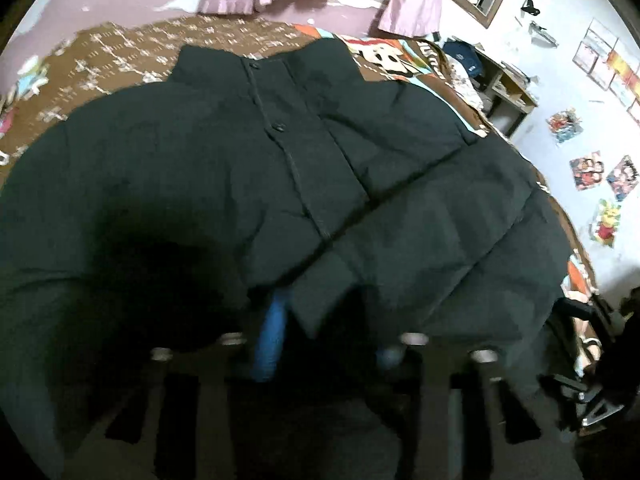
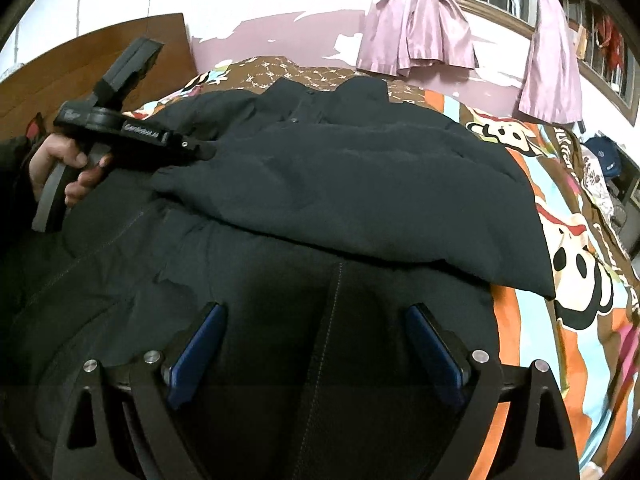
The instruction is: Fold large clothes
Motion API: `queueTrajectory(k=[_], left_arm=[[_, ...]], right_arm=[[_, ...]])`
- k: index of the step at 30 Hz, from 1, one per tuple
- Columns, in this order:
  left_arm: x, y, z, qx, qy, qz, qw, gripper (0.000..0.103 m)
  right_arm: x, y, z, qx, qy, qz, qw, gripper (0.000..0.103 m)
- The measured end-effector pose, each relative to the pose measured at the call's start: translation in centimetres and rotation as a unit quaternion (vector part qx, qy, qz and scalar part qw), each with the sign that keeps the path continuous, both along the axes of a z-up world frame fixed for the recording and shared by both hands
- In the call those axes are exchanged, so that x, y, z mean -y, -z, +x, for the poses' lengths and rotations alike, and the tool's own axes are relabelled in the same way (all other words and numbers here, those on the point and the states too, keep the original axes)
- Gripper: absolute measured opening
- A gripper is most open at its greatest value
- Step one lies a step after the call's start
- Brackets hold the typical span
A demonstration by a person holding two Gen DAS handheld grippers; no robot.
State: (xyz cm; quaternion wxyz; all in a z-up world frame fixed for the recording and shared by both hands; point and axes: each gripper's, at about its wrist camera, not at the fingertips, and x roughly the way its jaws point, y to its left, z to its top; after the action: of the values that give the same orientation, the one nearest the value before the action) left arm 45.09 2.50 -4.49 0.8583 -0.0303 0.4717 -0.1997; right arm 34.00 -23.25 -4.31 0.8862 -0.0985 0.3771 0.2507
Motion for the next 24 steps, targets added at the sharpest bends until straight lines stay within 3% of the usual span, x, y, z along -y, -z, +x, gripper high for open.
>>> queueTrajectory(k=[4,5,7,11,14,18,24], left_arm=[[0.6,-0.3,-1.1,0.03,0.024,-0.005,0.9992,0.011],[0.8,-0.4,-1.4,0.039,0.034,-0.006,0.9987,0.005],[1.3,-0.8,-1.9,0.053,0.041,-0.002,0.9977,0.002],[1.3,-2.6,-2.9,0.098,0.009,0.033,0.9946,0.002],[0.8,-4.5,-3.6,0.123,-0.027,0.058,0.9904,0.002],[-0.8,-6.5,-5.0,0.148,-0.061,0.076,0.9842,0.002],[-2.1,-5.5,-4.9,0.12,-0.076,0.137,0.9803,0.002]], right_arm=[[0.3,0.0,0.0,0.001,0.01,0.008,1.0,0.092],[0.4,-0.1,-0.1,0.005,0.013,0.009,1.0,0.092],[0.9,-0.8,-0.7,0.029,0.023,0.021,0.999,0.092],[2.2,-3.7,-2.1,0.098,0.043,0.076,0.991,0.092],[1.7,-5.6,-1.1,0.124,0.062,0.081,0.987,0.092],[-0.8,-6.8,2.6,0.112,0.077,0.084,0.987,0.092],[-7.1,-4.3,10.7,0.026,0.076,0.038,0.996,0.092]])
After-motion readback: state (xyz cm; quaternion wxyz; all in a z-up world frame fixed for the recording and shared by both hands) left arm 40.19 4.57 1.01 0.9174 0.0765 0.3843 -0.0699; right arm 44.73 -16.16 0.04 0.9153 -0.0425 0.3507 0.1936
